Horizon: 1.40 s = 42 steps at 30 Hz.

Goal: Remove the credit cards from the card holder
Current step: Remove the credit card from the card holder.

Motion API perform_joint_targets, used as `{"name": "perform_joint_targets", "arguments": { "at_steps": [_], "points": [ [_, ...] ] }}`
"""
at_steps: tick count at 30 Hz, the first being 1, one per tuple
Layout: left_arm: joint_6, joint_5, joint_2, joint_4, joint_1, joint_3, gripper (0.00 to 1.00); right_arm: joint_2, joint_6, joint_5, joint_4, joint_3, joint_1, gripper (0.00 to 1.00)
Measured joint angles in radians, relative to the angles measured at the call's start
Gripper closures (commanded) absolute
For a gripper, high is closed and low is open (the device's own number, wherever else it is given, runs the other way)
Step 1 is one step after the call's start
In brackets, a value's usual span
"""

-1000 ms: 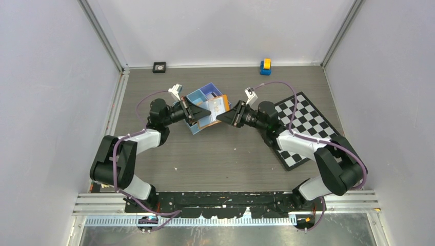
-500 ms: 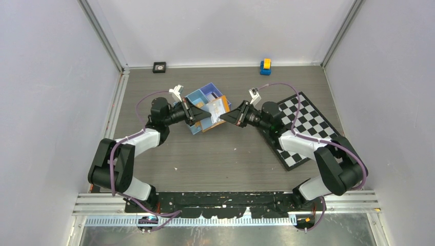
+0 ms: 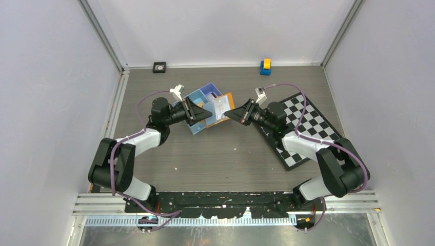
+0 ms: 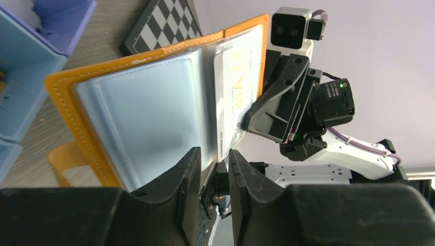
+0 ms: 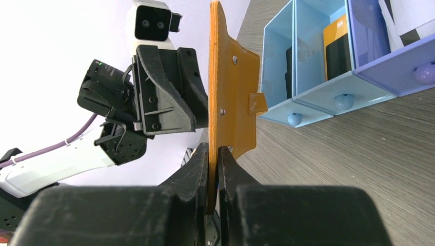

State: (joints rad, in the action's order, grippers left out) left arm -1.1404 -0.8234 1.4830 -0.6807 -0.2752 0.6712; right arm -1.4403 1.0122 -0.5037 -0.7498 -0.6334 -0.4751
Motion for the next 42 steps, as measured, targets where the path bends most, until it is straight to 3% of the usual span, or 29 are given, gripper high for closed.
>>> {"name": "perform_joint_targets", "arguments": {
  "at_steps": [3, 12, 16, 22, 28, 31, 34, 39, 42],
  "points": [
    [-0.020, -0.013, 0.013, -0.035, -0.018, 0.003, 0.66, 0.000, 0.010, -0.003, -0.013, 0.000, 0.000, 1.00],
    [-0.064, -0.043, 0.069, -0.096, -0.058, 0.032, 0.67, -0.003, 0.023, -0.008, -0.038, 0.000, 0.000, 0.99],
    [-0.085, -0.052, 0.081, -0.125, -0.059, 0.033, 0.75, -0.019, 0.038, -0.014, -0.058, 0.000, 0.000, 1.00],
    [-0.150, -0.062, 0.128, -0.222, -0.056, 0.033, 0.98, -0.026, 0.056, -0.015, -0.094, 0.002, 0.005, 0.99],
    [-0.206, -0.078, 0.153, -0.309, -0.047, 0.033, 1.00, -0.026, 0.066, -0.014, -0.113, 0.002, 0.009, 0.73],
    [-0.218, -0.079, 0.154, -0.323, -0.043, 0.033, 1.00, -0.026, 0.069, -0.016, -0.118, 0.006, 0.008, 0.69],
    [-0.217, -0.080, 0.154, -0.320, -0.043, 0.033, 1.00, -0.026, 0.071, -0.019, -0.118, 0.012, 0.009, 0.72],
    [-0.183, -0.082, 0.151, -0.261, -0.043, 0.033, 1.00, -0.026, 0.074, -0.023, -0.117, 0.020, 0.023, 0.91],
    [-0.148, -0.078, 0.132, -0.200, -0.045, 0.033, 1.00, -0.026, 0.081, -0.029, -0.112, 0.031, 0.032, 0.95]
  ]
}}
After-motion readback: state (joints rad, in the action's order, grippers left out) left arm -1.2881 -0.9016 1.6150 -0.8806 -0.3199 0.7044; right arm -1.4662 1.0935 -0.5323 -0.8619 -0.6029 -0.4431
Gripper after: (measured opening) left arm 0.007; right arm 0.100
